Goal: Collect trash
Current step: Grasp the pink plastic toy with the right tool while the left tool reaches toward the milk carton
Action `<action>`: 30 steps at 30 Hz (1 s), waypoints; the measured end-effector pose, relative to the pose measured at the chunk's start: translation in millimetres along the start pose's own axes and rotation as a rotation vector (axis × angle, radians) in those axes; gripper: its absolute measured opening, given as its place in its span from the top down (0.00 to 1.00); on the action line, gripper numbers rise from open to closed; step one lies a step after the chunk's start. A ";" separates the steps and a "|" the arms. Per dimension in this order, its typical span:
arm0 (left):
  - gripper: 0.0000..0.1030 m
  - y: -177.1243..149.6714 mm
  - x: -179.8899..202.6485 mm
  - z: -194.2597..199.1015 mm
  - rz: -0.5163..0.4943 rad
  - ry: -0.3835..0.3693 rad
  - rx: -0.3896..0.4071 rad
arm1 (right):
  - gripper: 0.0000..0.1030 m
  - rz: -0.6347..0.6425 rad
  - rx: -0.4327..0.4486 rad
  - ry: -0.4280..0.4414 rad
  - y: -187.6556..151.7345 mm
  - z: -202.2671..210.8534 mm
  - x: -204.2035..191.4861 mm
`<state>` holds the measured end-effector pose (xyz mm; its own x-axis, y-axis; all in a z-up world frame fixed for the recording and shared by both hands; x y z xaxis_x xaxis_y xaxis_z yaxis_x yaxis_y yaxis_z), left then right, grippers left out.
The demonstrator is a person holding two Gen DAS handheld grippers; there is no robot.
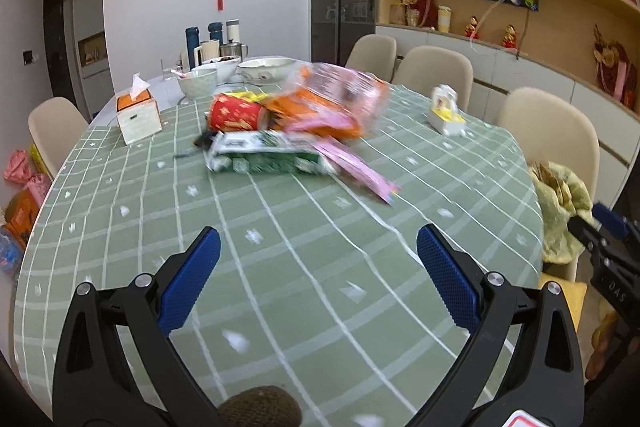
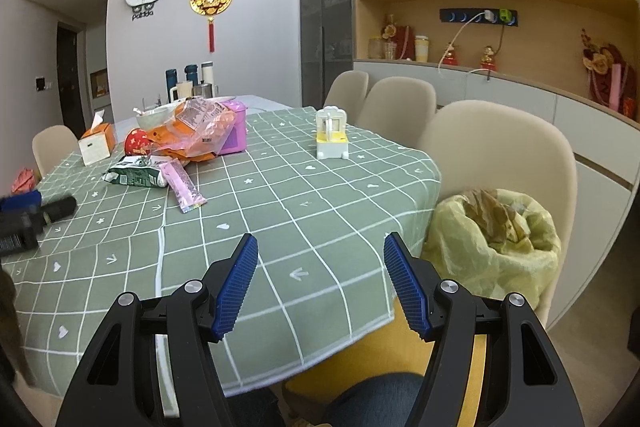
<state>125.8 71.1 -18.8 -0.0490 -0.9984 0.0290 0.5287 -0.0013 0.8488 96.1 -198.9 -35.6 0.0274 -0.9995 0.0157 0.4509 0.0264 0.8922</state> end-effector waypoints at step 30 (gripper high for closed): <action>0.25 134.3 -165.9 -229.5 0.248 -0.200 -0.129 | 0.40 0.035 -0.151 0.070 45.0 -118.0 -17.2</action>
<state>399.4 223.5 -30.8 -0.0640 -0.9382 0.3400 0.6476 0.2202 0.7295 221.2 -178.5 -49.0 0.1056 -0.9944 0.0094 0.5775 0.0691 0.8135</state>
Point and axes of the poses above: each gripper's, at about its wrist camera, not at the fingertips, and z roughly against the way its jaws point, x to its right, y to its top, the point moved 7 cm from there along -z, roughly the way its jaws point, and after that the axes turned 2 degrees about z, right-handed, at the moved point
